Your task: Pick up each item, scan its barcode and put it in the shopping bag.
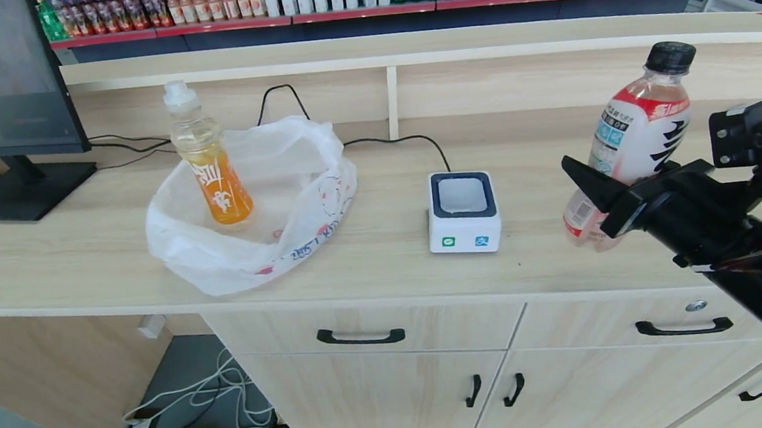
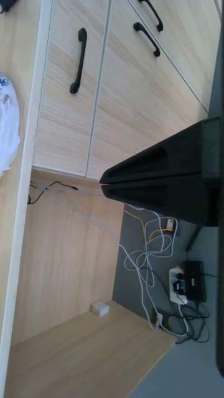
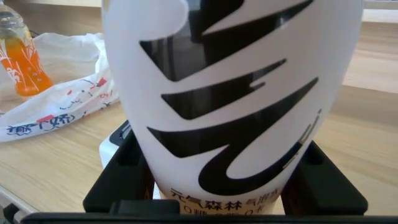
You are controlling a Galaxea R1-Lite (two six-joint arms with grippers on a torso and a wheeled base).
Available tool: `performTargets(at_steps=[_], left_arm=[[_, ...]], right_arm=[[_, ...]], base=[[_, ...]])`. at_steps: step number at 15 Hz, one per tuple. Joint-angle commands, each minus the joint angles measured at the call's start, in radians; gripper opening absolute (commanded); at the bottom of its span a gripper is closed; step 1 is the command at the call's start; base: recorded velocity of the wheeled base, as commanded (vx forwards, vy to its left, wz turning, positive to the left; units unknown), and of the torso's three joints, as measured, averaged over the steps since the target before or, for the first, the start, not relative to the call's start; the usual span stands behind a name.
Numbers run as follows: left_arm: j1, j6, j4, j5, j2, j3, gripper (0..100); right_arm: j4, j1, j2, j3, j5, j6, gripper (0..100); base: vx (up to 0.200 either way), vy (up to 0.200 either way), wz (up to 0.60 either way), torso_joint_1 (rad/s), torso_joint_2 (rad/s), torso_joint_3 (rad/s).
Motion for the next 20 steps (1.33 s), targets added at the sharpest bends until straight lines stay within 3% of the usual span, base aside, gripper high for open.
performTargets(at_steps=[1,6,12,16,19,20], left_arm=[[0.000,0.001,0.000,0.000,0.000,0.000,0],[0.000,-0.002,0.000,0.000,0.000,0.000,0],[0.000,0.002,0.000,0.000,0.000,0.000,0],[0.000,-0.002,0.000,0.000,0.000,0.000,0],[0.000,-0.001,0.000,0.000,0.000,0.000,0],[0.000,-0.002,0.000,0.000,0.000,0.000,0]], right_arm=[[-0.001,0.001,0.001,-0.001,0.000,0.000,0],[-0.001,-0.001,-0.028,-0.018,0.000,0.000,0],[-0.001,-0.001,-0.027,-0.020,0.000,0.001,0],[-0.001,-0.002,-0.034,-0.023,0.002,-0.005,0],[-0.001,-0.011,0.018,-0.149,0.020,-0.006,0],[-0.001,-0.011,0.056,-0.257,0.023,-0.031,0]], base=[[0.000,0.200,0.00,0.007,0.01,0.007],[0.000,0.200,0.00,0.001,0.00,0.006],[0.000,0.000,0.00,0.000,0.00,0.000],[0.150,0.000,0.00,-0.003,0.00,0.003],[0.000,0.000,0.00,0.000,0.00,0.000],[0.000,0.000,0.00,0.000,0.00,0.000]])
